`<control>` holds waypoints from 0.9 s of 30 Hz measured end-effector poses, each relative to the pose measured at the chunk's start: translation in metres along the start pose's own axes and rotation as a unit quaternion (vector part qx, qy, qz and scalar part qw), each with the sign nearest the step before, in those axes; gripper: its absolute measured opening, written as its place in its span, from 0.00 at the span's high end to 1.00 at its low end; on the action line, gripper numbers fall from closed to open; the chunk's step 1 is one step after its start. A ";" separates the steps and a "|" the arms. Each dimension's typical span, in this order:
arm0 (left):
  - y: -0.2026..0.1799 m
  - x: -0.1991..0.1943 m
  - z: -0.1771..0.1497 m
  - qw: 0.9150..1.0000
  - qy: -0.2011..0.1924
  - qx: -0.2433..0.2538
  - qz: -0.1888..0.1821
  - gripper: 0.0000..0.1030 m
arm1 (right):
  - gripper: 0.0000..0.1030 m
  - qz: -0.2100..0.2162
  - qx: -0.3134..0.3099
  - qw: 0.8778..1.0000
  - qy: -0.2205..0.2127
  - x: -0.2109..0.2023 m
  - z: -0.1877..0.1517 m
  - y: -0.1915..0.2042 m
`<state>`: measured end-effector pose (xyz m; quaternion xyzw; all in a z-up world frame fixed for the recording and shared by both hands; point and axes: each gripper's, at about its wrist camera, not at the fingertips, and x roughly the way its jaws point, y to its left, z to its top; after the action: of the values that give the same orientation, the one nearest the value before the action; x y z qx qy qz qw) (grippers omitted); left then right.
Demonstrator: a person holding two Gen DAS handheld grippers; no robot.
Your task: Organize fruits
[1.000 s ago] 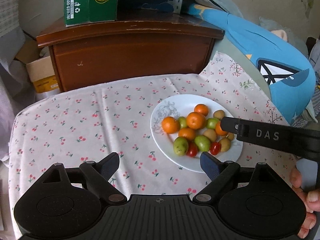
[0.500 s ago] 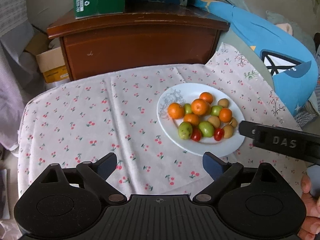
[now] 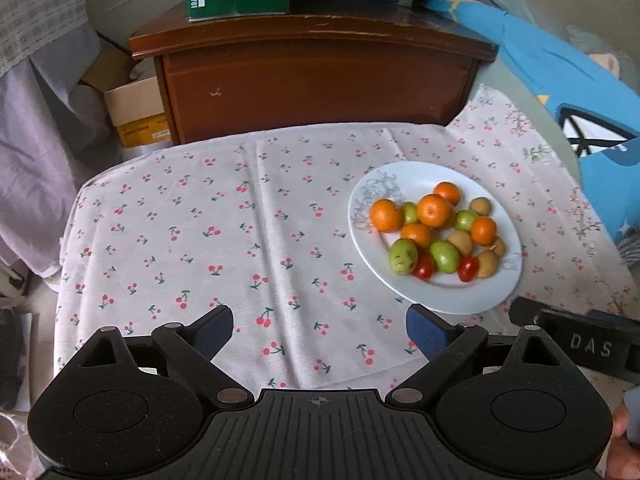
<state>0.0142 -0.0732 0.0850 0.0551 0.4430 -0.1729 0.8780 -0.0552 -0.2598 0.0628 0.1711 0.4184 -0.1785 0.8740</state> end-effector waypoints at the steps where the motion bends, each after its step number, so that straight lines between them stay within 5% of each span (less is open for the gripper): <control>1: -0.001 0.002 0.000 1.000 0.000 0.001 0.005 0.08 | 0.09 -0.004 0.001 1.000 0.005 0.002 -0.001 0.000; 27: -0.020 0.031 0.005 0.999 0.025 0.021 0.038 0.08 | 0.07 -0.045 0.005 0.998 0.038 0.023 -0.003 0.004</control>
<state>0.0280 -0.1015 0.0641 0.0946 0.4590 -0.1473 0.8710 -0.0418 -0.2591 0.0430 0.1629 0.4580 -0.2130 0.8475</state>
